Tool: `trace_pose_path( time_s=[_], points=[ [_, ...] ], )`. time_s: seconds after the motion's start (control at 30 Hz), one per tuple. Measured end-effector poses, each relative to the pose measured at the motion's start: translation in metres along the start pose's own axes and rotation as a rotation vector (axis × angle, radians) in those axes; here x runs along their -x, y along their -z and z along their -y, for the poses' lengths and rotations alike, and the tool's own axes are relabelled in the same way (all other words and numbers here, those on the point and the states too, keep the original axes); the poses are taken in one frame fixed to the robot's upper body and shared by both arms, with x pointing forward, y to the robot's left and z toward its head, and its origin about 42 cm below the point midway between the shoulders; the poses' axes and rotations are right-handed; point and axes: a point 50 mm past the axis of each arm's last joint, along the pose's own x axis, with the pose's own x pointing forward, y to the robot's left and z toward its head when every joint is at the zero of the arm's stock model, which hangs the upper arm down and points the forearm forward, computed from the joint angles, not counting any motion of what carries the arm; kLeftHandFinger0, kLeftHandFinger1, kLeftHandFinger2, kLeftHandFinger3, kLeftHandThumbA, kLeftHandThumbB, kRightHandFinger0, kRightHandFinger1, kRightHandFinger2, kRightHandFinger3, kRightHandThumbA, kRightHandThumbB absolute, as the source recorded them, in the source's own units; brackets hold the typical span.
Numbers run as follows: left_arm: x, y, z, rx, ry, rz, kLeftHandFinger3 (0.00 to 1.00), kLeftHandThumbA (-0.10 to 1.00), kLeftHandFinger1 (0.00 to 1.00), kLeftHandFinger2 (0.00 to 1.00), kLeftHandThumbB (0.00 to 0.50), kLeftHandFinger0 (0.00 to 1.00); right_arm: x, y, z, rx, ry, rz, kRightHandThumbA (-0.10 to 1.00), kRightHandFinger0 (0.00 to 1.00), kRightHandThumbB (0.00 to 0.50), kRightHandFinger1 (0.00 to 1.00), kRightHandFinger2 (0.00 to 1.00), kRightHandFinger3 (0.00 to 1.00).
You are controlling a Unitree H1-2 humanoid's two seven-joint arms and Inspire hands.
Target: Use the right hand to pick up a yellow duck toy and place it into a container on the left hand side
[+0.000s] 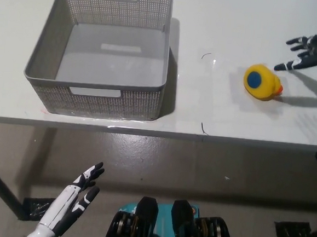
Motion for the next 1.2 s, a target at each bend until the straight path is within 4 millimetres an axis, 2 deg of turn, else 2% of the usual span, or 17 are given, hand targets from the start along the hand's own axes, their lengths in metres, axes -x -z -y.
trace_pose_path(
  time_s=[0.07, 0.1, 0.17, 0.27, 0.3, 0.4, 0.47, 0.53, 0.6, 0.87, 0.9, 0.97, 1.03, 1.17, 1.2],
  points=[
    [0.0, 0.0, 0.0, 0.0, 0.005, 0.0, 1.0, 1.0, 1.0, 1.0, 0.276, 1.0, 0.001, -0.004, 0.002, 0.003, -0.016, 0.015, 1.0, 1.0, 0.38, 1.0, 1.0, 1.0],
    [0.0, 0.0, 0.0, 0.0, 0.007, 0.0, 1.0, 1.0, 1.0, 1.0, 0.271, 1.0, 0.001, -0.005, 0.002, 0.004, -0.021, 0.02, 1.0, 1.0, 0.402, 1.0, 1.0, 1.0],
    [0.0, 0.0, 0.0, -0.001, 0.013, 0.0, 1.0, 1.0, 1.0, 1.0, 0.253, 1.0, 0.0, -0.005, 0.001, 0.004, -0.031, 0.023, 1.0, 1.0, 0.397, 1.0, 1.0, 1.0],
    [-0.001, -0.001, 0.0, -0.002, 0.017, 0.003, 1.0, 1.0, 1.0, 1.0, 0.258, 1.0, -0.001, -0.004, 0.001, 0.0, -0.043, 0.021, 1.0, 1.0, 0.374, 1.0, 1.0, 1.0],
    [-0.002, -0.001, 0.0, -0.002, 0.019, 0.005, 1.0, 1.0, 1.0, 1.0, 0.265, 1.0, -0.001, -0.004, 0.001, 0.0, -0.046, 0.019, 1.0, 1.0, 0.393, 1.0, 1.0, 1.0],
    [-0.005, -0.003, -0.001, -0.006, 0.024, 0.013, 1.0, 1.0, 1.0, 1.0, 0.261, 1.0, -0.002, -0.007, 0.002, 0.009, -0.051, 0.015, 1.0, 1.0, 0.396, 1.0, 1.0, 1.0],
    [-0.006, -0.004, -0.002, -0.008, 0.027, 0.016, 1.0, 1.0, 1.0, 1.0, 0.253, 1.0, -0.003, -0.011, 0.002, 0.022, -0.056, 0.014, 1.0, 1.0, 0.418, 1.0, 1.0, 1.0],
    [-0.006, -0.004, -0.001, -0.008, 0.031, 0.016, 1.0, 1.0, 1.0, 1.0, 0.251, 1.0, -0.004, -0.015, 0.003, 0.036, -0.061, 0.009, 1.0, 1.0, 0.414, 1.0, 1.0, 1.0],
    [-0.006, -0.004, -0.001, -0.008, 0.034, 0.016, 1.0, 1.0, 1.0, 1.0, 0.253, 1.0, -0.005, -0.02, 0.003, 0.063, -0.068, -0.007, 1.0, 1.0, 0.376, 1.0, 1.0, 1.0],
    [-0.011, -0.006, -0.003, -0.016, 0.05, 0.029, 1.0, 1.0, 1.0, 1.0, 0.263, 1.0, -0.01, -0.031, 0.0, 0.151, -0.095, -0.065, 1.0, 1.0, 0.403, 1.0, 1.0, 1.0],
    [-0.011, -0.007, -0.003, -0.017, 0.052, 0.03, 1.0, 1.0, 1.0, 1.0, 0.263, 1.0, -0.011, -0.032, -0.001, 0.156, -0.097, -0.068, 1.0, 1.0, 0.368, 1.0, 1.0, 1.0],
    [-0.011, -0.007, -0.003, -0.018, 0.057, 0.031, 1.0, 1.0, 1.0, 1.0, 0.264, 1.0, -0.012, -0.033, -0.002, 0.167, -0.101, -0.074, 1.0, 1.0, 0.347, 1.0, 1.0, 1.0],
    [-0.011, -0.007, -0.003, -0.018, 0.062, 0.03, 1.0, 1.0, 1.0, 1.0, 0.261, 1.0, -0.013, -0.033, -0.003, 0.184, -0.109, -0.076, 1.0, 1.0, 0.301, 1.0, 1.0, 1.0],
    [-0.011, -0.009, -0.003, -0.02, 0.07, 0.037, 1.0, 1.0, 1.0, 1.0, 0.255, 1.0, -0.017, -0.038, -0.01, 0.21, -0.132, -0.065, 1.0, 1.0, 0.31, 1.0, 1.0, 1.0],
    [-0.012, -0.009, -0.004, -0.021, 0.07, 0.039, 1.0, 1.0, 1.0, 1.0, 0.265, 1.0, -0.017, -0.038, -0.011, 0.215, -0.136, -0.063, 1.0, 1.0, 0.342, 1.0, 1.0, 1.0]
  ],
)
